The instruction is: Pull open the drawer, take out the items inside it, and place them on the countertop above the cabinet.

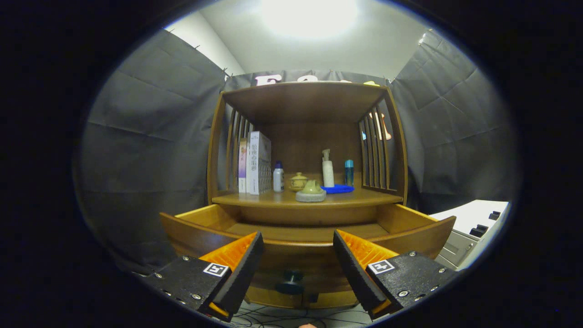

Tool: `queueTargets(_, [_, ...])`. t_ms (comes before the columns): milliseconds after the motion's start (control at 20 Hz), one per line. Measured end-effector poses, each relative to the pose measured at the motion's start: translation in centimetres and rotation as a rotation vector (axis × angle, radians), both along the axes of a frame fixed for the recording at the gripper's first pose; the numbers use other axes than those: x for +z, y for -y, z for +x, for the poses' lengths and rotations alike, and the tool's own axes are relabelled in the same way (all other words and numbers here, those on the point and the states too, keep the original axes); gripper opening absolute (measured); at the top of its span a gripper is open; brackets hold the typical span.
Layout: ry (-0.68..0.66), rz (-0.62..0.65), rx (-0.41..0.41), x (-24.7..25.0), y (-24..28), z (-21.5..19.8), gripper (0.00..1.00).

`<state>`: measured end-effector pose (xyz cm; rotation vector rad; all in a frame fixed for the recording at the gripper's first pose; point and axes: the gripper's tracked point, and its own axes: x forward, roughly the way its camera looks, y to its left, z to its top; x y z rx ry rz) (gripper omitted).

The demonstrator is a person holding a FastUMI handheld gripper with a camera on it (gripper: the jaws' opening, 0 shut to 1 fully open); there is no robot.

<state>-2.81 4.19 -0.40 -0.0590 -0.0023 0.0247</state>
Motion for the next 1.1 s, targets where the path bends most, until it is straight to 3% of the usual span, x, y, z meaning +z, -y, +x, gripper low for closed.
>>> queueTargets(550, [-0.093,-0.044,-0.026,-6.2,-0.6,1.2,0.96])
queueTargets(1100, [-0.087,-0.038,-0.098,-6.3,0.1,2.2,0.94])
